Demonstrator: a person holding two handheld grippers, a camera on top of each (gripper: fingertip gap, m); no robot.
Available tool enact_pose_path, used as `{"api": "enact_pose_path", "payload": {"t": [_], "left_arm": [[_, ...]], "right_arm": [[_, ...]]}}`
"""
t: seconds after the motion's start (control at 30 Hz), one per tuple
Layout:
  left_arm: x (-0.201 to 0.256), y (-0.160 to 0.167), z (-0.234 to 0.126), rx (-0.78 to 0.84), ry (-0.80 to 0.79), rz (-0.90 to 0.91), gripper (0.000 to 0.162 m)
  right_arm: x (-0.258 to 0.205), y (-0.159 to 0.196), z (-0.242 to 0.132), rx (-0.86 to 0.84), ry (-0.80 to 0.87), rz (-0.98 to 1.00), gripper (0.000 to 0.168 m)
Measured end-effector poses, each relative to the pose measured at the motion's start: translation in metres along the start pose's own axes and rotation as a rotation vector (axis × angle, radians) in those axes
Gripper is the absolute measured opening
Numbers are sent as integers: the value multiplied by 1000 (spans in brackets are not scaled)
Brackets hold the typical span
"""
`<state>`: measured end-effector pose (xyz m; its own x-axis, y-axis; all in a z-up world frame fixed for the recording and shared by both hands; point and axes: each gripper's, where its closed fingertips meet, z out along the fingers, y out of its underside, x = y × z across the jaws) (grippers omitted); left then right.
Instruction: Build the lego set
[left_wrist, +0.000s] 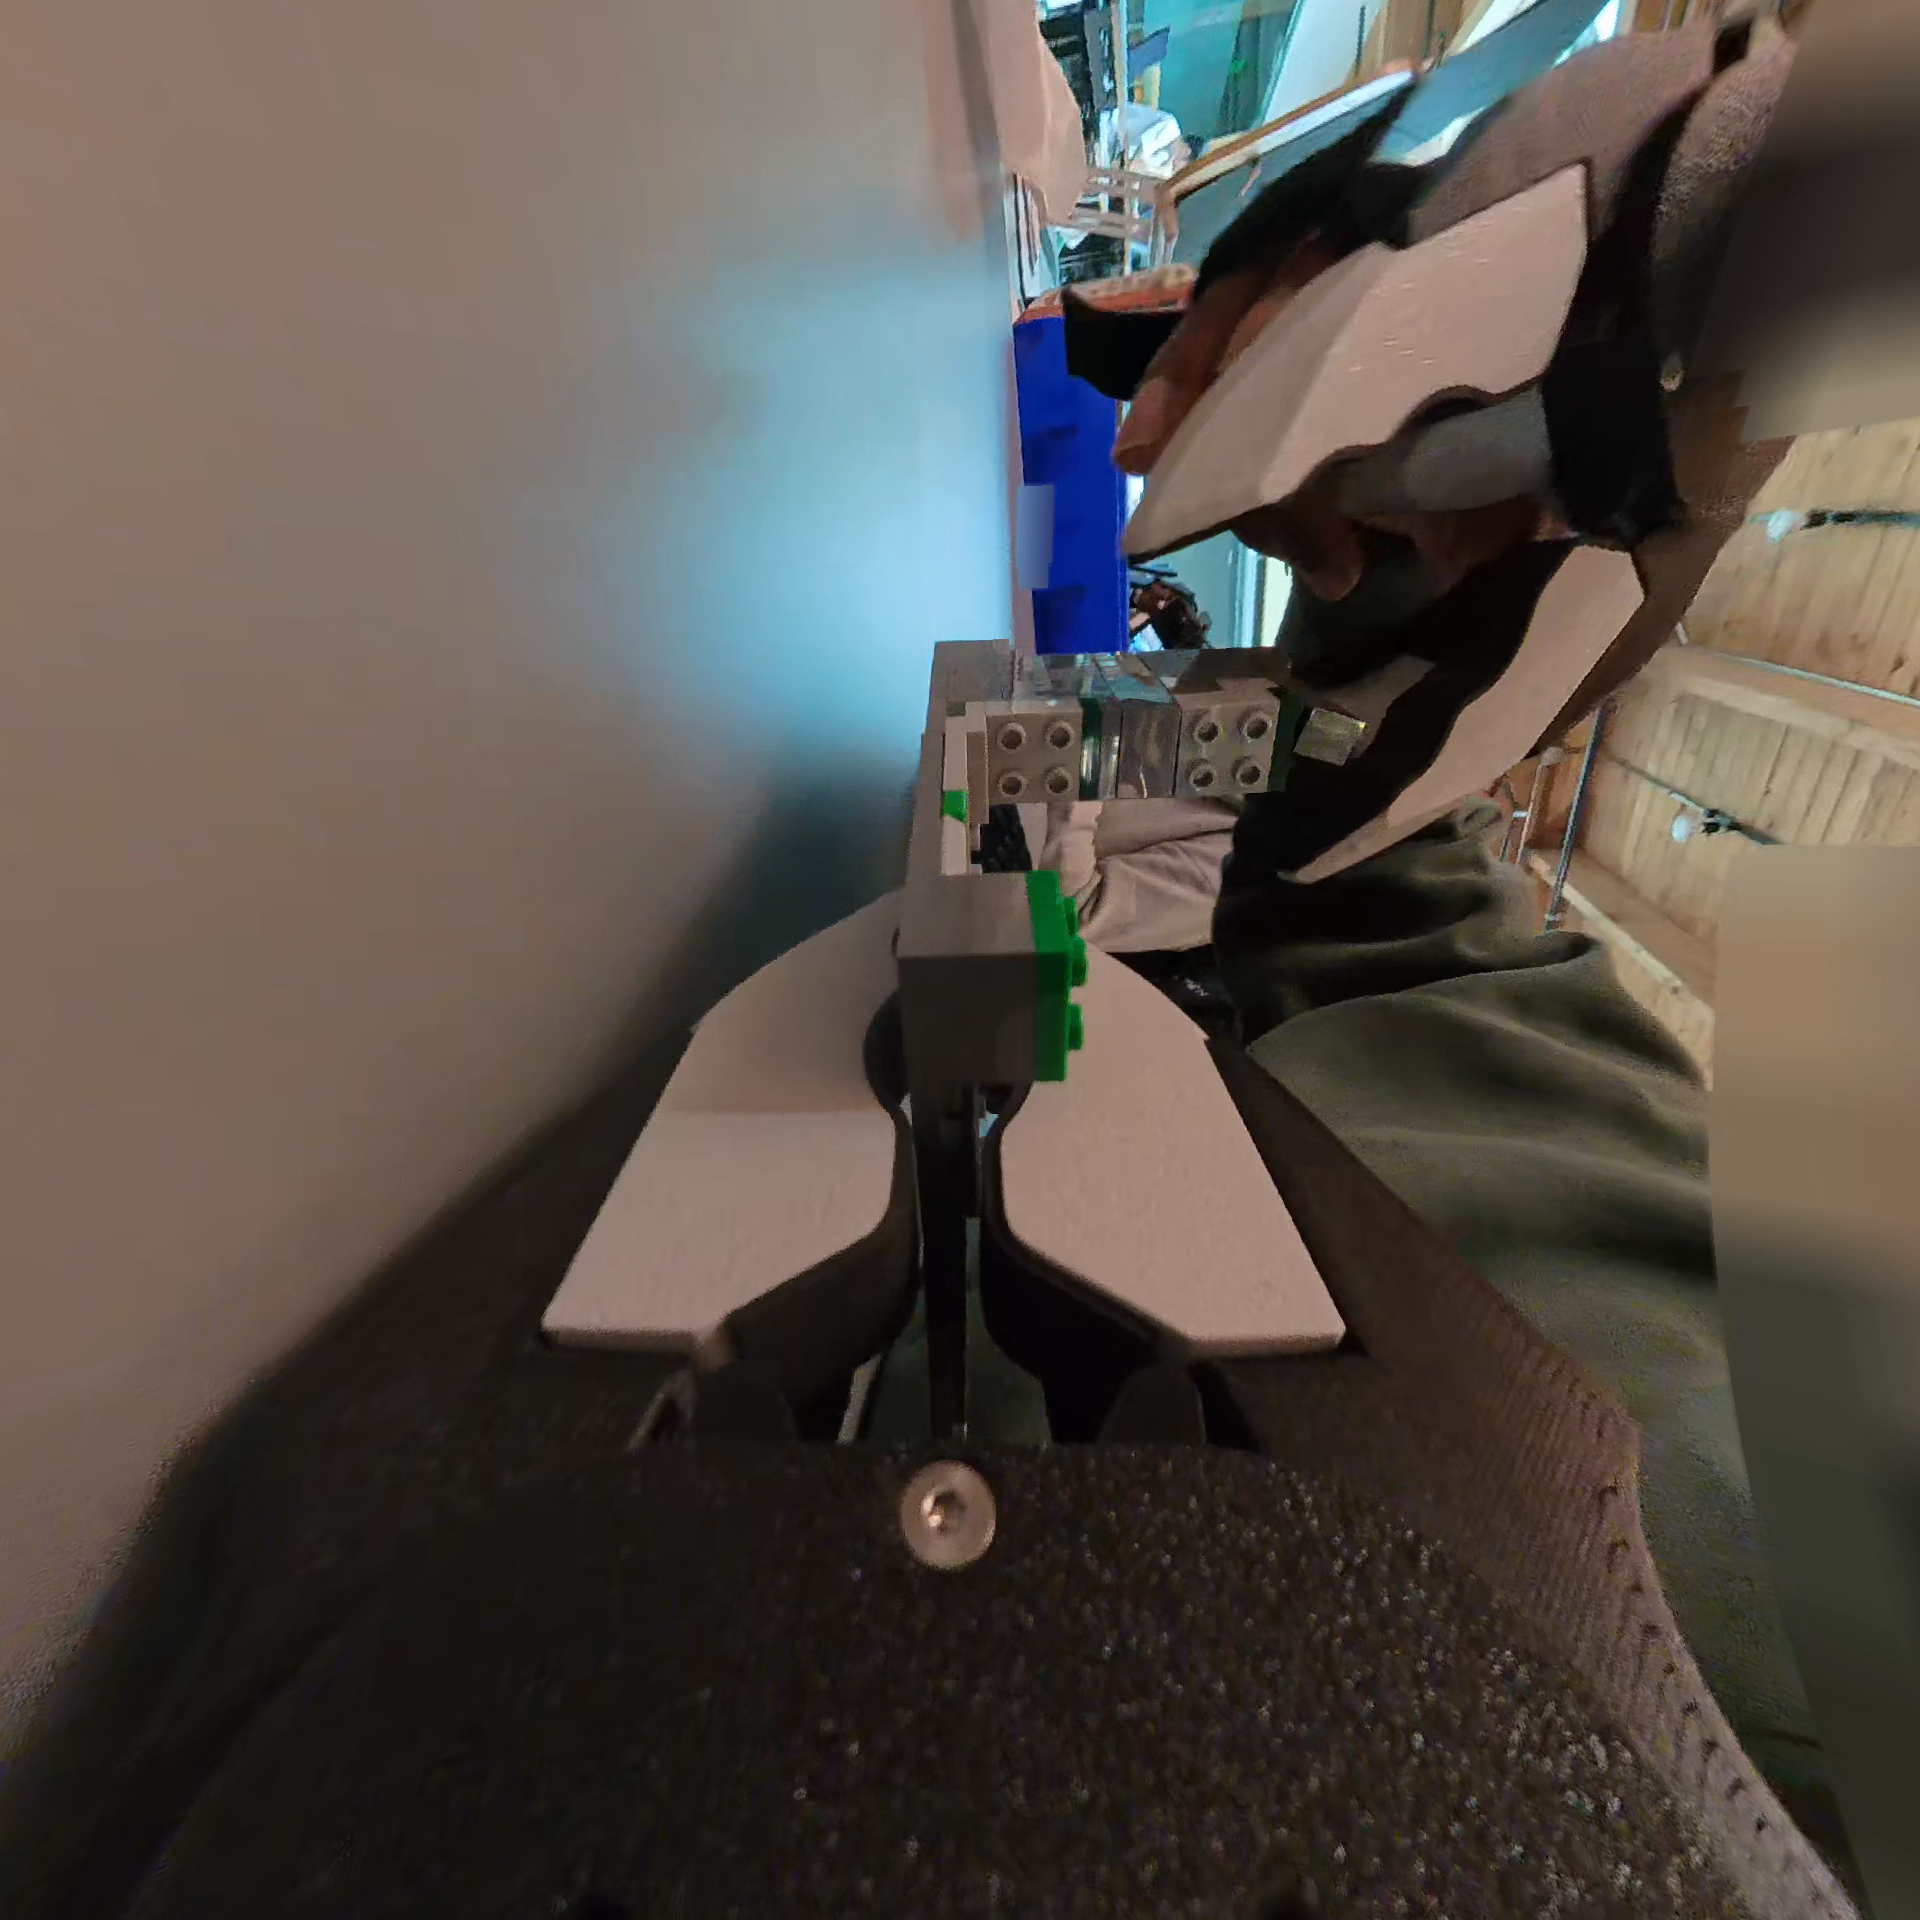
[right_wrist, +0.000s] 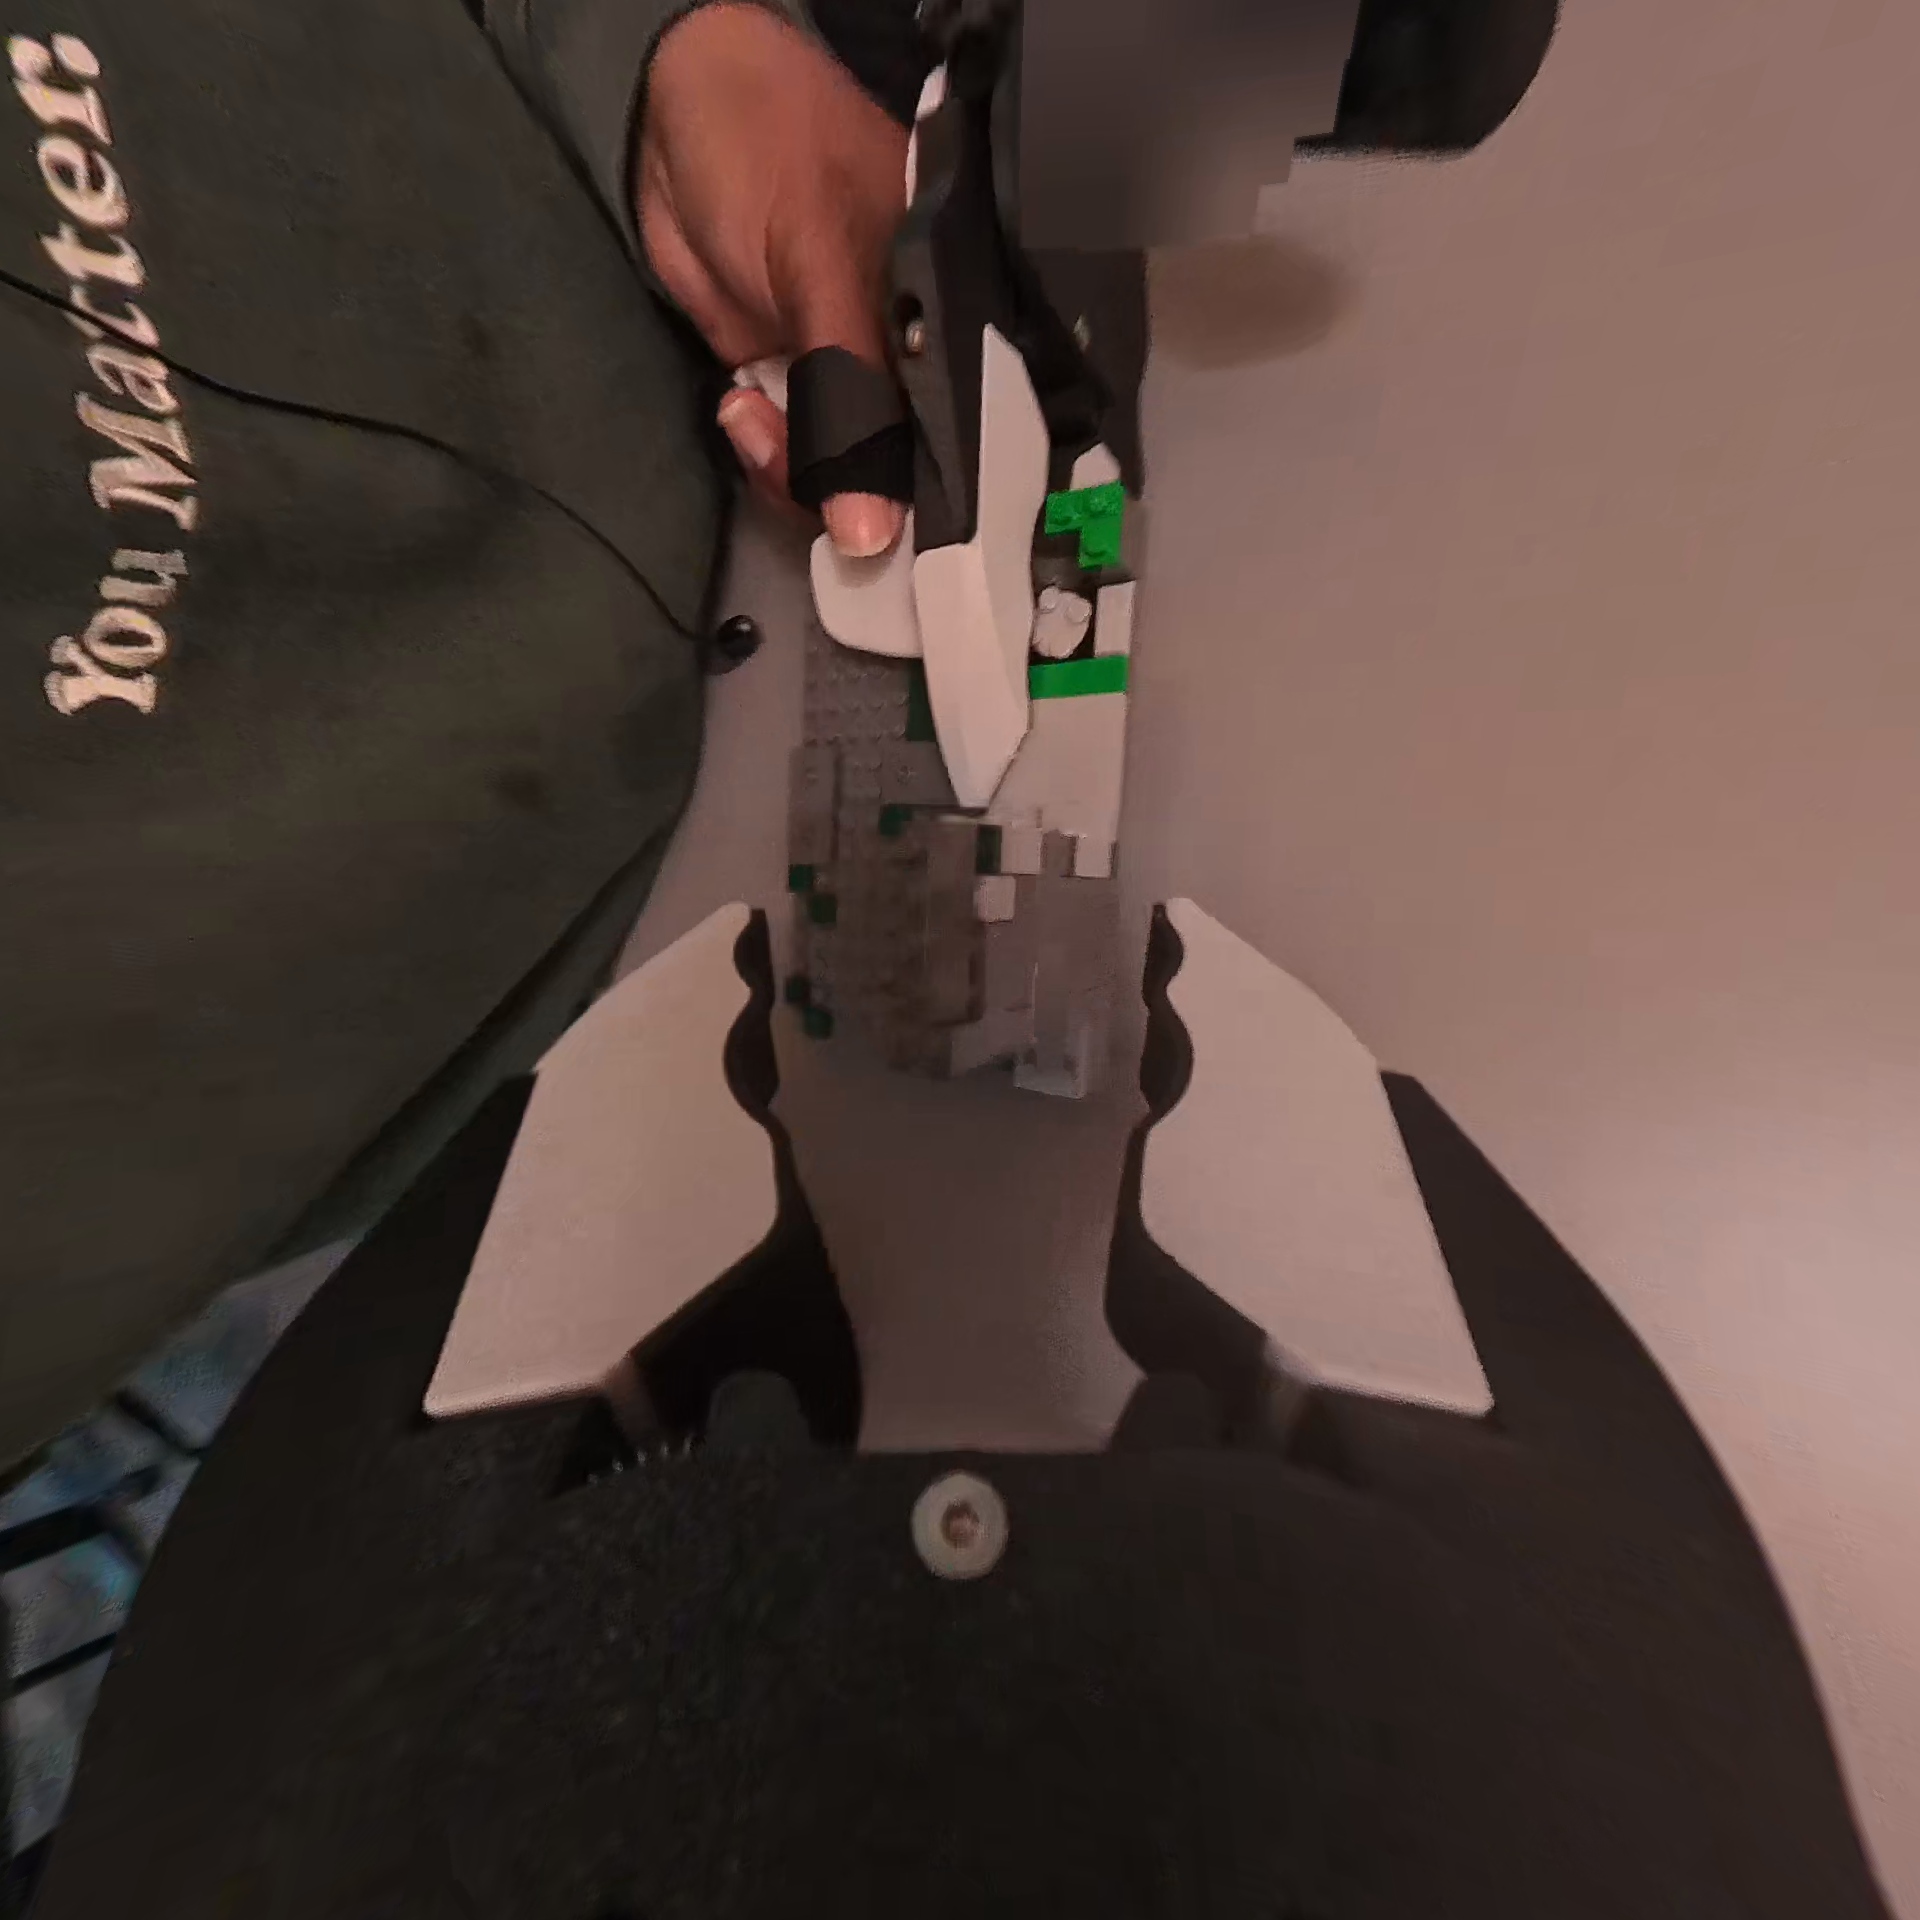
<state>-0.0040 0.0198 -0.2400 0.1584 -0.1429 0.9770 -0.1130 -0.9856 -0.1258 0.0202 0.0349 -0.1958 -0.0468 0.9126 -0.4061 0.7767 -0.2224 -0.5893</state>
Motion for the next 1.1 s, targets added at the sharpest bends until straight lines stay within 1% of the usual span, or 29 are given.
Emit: {"api": "enact_pose_path", "payload": {"t": [0.07,0.23,0.47,0.77,0.83,0.9,0.93,1.0,1.1], "left_arm": [[1,3,2,-21,-9,20,6],[5,9,5,-60,-22,74,6],[15,16,4,-88,5,143,7],[24,27,-1,-110,61,233,8],[25,30,-3,-117,64,276,7],[30,33,-5,-115,73,335,6],[32,34,-5,-115,71,350,6],[33,35,-6,-118,59,348,7],[34,38,-9,-123,69,293,7]], "right_arm": [[-4,6,8,-21,-72,66,73],[-11,12,16,-58,-226,176,77],[-28,13,18,-132,-395,220,79],[-42,10,18,-158,-507,246,80],[-47,7,17,-150,-544,265,81],[-50,4,18,-135,-569,284,76],[-52,4,19,-135,-579,287,78],[-60,3,22,-135,-583,257,78],[-66,-1,25,-146,-562,217,78]]}}
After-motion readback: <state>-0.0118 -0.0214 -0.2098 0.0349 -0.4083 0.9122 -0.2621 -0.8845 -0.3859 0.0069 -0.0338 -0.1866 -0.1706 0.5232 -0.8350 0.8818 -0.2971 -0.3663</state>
